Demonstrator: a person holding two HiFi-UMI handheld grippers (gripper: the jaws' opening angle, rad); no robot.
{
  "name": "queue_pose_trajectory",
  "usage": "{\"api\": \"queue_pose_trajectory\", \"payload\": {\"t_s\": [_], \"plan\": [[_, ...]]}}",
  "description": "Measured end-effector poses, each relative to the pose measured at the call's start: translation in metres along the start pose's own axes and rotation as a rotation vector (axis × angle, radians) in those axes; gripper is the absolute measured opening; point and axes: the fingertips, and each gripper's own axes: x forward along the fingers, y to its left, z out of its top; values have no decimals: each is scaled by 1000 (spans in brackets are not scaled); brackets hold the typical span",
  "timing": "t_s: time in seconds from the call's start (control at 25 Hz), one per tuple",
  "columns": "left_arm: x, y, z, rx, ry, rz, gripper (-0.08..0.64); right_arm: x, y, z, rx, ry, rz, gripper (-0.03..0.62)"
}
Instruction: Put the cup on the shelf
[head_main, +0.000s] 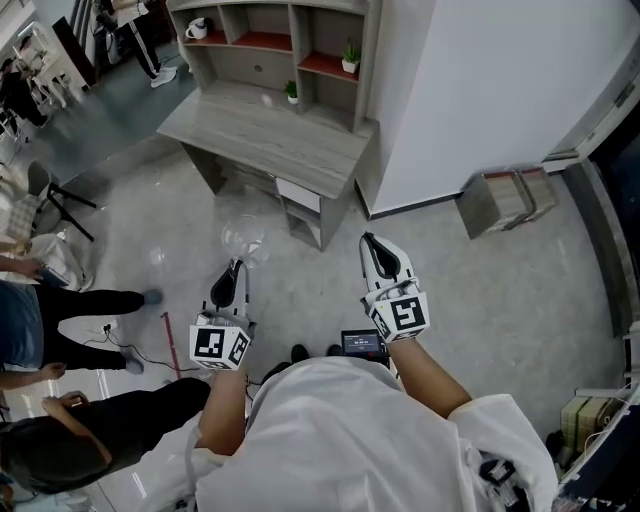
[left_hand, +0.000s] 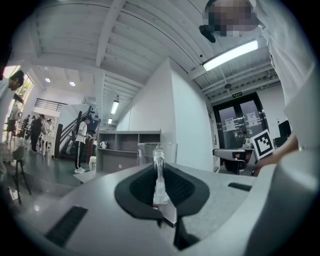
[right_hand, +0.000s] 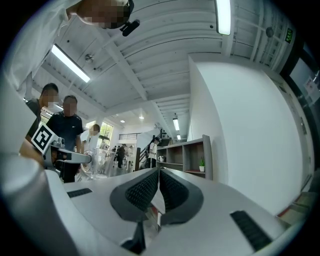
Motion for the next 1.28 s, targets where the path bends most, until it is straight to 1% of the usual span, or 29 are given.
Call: {"api": "queue_pose_trajectory", "payload": {"t_s": [0.16, 0.44, 0.76, 1.0, 1.28], "plan": [[5, -3, -2, -12, 4, 8, 28, 1, -4, -3, -1, 1, 13, 35], [15, -16, -1, 3, 3, 12, 28, 0, -16, -6, 3, -9, 40, 35], [30, -24, 2, 3, -4, 21, 28, 6, -28, -11, 16, -11, 65, 35], [45, -18, 5, 2, -12, 21, 28, 19, -37, -14, 11, -5, 73, 35], [71, 8, 5, 9, -27, 17, 28, 54, -42, -20, -5, -3, 65, 35]]}}
